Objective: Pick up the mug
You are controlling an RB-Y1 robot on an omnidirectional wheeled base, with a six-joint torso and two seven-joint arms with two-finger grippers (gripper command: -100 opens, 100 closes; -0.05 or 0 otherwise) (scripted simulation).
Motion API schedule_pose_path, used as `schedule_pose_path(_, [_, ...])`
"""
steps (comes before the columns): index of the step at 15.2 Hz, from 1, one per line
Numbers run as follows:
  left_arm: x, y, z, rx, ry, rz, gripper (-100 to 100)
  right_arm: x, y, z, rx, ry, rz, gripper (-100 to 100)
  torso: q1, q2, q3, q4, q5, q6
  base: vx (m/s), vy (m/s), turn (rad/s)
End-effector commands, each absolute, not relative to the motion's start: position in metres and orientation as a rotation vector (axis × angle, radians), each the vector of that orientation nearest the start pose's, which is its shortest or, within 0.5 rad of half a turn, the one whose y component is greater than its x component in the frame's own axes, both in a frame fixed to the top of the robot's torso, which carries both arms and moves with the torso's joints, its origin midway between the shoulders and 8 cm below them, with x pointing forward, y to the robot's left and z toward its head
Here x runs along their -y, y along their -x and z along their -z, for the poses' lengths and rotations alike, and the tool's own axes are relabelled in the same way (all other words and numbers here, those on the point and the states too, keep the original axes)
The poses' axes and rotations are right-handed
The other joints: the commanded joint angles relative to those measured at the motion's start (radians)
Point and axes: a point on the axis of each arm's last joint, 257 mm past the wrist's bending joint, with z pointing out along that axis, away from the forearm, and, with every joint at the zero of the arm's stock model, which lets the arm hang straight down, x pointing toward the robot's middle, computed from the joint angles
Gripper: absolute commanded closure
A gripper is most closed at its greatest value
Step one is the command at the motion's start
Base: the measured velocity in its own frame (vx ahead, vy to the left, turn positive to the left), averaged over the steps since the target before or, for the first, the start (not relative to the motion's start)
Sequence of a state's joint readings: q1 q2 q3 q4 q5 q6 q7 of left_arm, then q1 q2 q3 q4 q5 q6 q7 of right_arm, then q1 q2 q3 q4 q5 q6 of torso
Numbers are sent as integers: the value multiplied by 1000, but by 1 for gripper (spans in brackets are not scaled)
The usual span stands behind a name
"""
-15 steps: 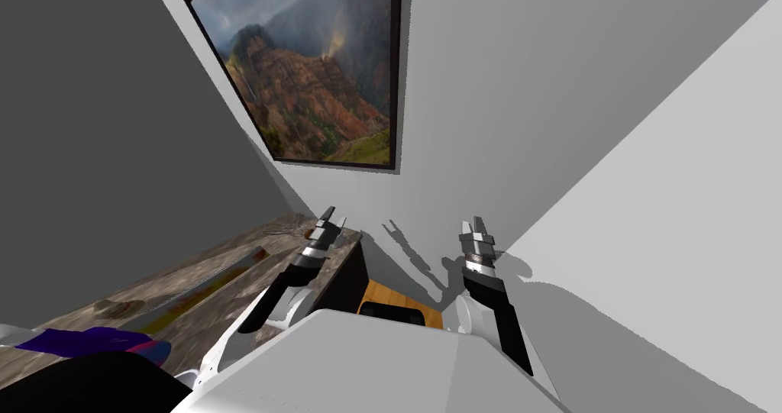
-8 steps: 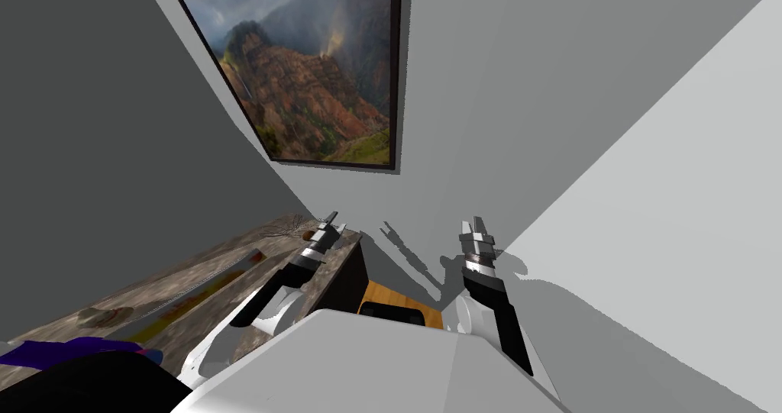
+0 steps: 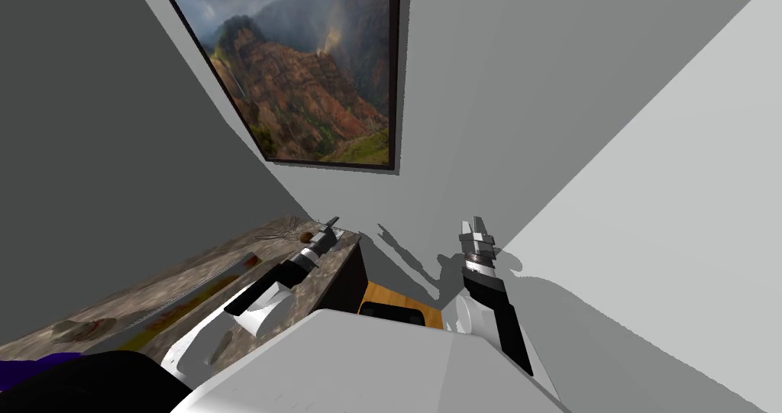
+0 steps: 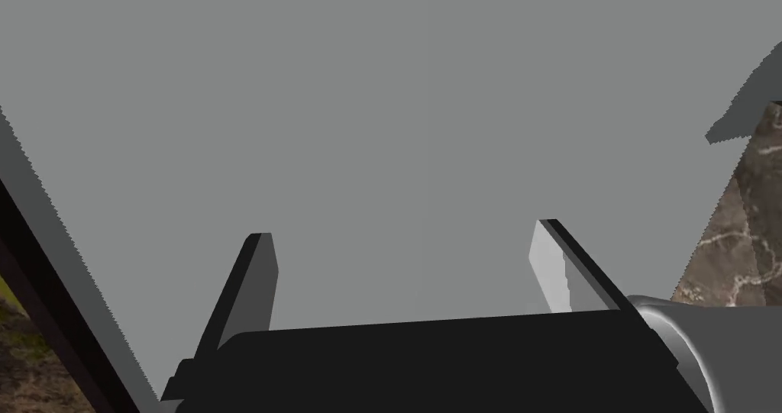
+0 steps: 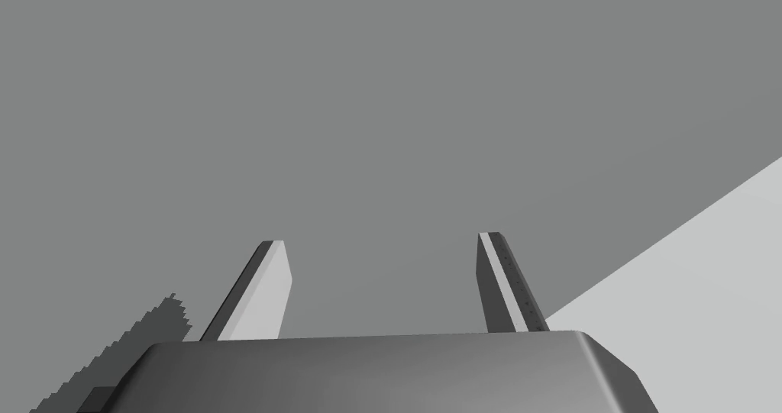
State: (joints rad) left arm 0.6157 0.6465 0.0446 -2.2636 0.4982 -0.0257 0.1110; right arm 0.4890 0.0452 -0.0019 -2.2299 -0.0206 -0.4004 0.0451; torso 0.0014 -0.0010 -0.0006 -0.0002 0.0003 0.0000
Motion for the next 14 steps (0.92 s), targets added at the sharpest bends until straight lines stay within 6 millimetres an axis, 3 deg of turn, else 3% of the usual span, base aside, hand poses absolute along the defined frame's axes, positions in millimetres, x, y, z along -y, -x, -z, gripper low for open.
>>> schedule_pose_path(1, [-319, -378, 147, -1369, 1175, 1316, -100, 290, -368, 15, -669, -799, -1244, 0, 0, 0, 0, 0, 0, 0, 11, 13, -36])
schedule_pose_path(3, [-318, -379, 147, -1395, 1162, 1312, -100, 290, -368, 15, -669, -799, -1244, 0, 0, 0, 0, 0, 0, 0, 9, 12, -32])
schedule_pose_path(4, [-327, -376, 163, -1432, 1233, 1285, -100, 290, -368, 15, -669, -799, -1244, 0, 0, 0, 0, 0, 0, 0, 8, 9, -48])
schedule_pose_path(6, [-326, -376, 163, -1459, 1219, 1280, -100, 290, -368, 15, -669, -799, -1244, 0, 0, 0, 0, 0, 0, 0, 10, 10, -31])
schedule_pose_path(7, [-335, -373, 179, -1500, 1288, 1249, -100, 290, -368, 15, -669, -799, -1244, 0, 0, 0, 0, 0, 0, 0, 12, 9, -41])
schedule_pose_path(9, [-335, -373, 179, -1522, 1278, 1243, -100, 290, -368, 15, -669, -799, -1244, 0, 0, 0, 0, 0, 0, 0, 11, 11, -34])
schedule_pose_path(10, [-344, -368, 194, -1562, 1344, 1208, -100, 290, -368, 15, -669, -799, -1244, 0, 0, 0, 0, 0, 0, 0, 12, 11, -38])
schedule_pose_path(12, [-343, -368, 193, -1583, 1336, 1202, -100, 290, -368, 15, -669, -799, -1244, 0, 0, 0, 0, 0, 0, 0, 12, 10, -34])
schedule_pose_path(13, [-352, -363, 207, -1622, 1403, 1162, -100, 290, -368, 15, -669, -799, -1244, 0, 0, 0, 0, 0, 0, 0, 14, 11, -55])
schedule_pose_path(14, [-352, -363, 207, -1636, 1400, 1160, -100, 290, -368, 15, -669, -799, -1244, 0, 0, 0, 0, 0, 0, 0, 15, 12, -53])
